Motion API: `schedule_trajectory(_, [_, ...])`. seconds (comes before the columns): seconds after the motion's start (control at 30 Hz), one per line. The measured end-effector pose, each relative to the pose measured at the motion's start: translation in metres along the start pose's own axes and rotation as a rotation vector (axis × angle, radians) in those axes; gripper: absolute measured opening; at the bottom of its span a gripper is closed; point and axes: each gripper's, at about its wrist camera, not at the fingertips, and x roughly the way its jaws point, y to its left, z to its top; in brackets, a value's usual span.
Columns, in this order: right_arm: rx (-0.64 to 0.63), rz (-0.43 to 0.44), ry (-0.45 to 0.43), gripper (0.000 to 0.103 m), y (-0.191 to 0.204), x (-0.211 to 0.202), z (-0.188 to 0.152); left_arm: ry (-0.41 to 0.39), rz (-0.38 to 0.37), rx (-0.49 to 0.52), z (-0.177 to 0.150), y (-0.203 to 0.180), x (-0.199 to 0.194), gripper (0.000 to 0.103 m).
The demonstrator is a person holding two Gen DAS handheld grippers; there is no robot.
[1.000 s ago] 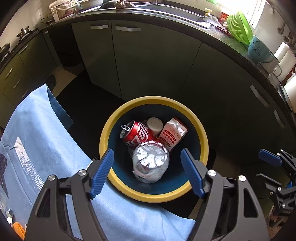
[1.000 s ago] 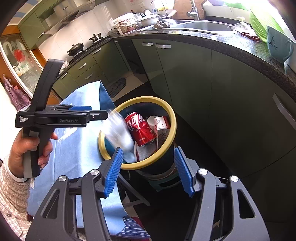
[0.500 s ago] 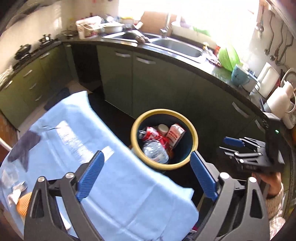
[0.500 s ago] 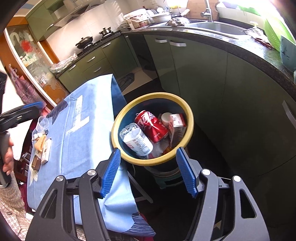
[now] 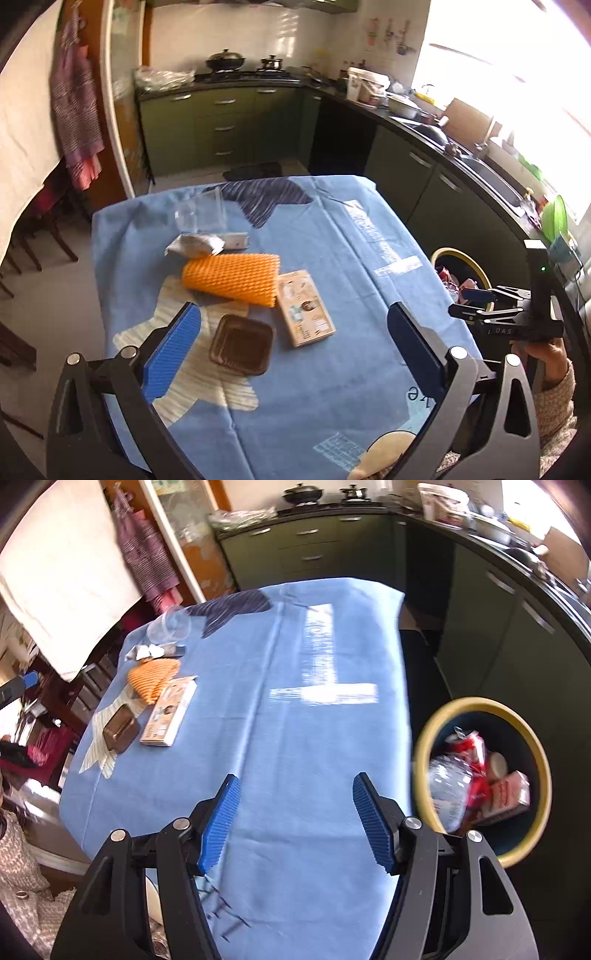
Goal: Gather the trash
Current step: 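Grasp the invisible-tape box with the right gripper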
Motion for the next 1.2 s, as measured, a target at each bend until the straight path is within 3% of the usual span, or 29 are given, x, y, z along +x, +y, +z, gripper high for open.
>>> schedule_trajectory(0.17, [-0.102, 0.057, 0.035, 0.063, 0.088, 0.057, 0.032, -0.019, 0.042, -0.094, -0.020, 0.050, -0.008, 0.096])
schedule_trajectory(0.37, [-0.111, 0.009, 0.063, 0.063, 0.134, 0.102, 0.048, -0.027, 0.051, -0.114, -0.032, 0.079, -0.011, 0.096])
schedule_trajectory(0.77, [-0.114, -0.073, 0.057, 0.063, 0.160, 0.129, 0.043, -0.069, 0.053, -0.177, -0.044, 0.121, -0.025, 0.096])
schedule_trajectory(1.0, [-0.148, -0.131, 0.051, 0.063, 0.172, 0.140, 0.039, -0.062, 0.045, -0.183, -0.049, 0.123, -0.024, 0.096])
schedule_trajectory(1.2, [-0.123, -0.126, 0.062, 0.064, 0.164, 0.148, 0.038, -0.055, 0.035, -0.170, -0.048, 0.117, -0.023, 0.096])
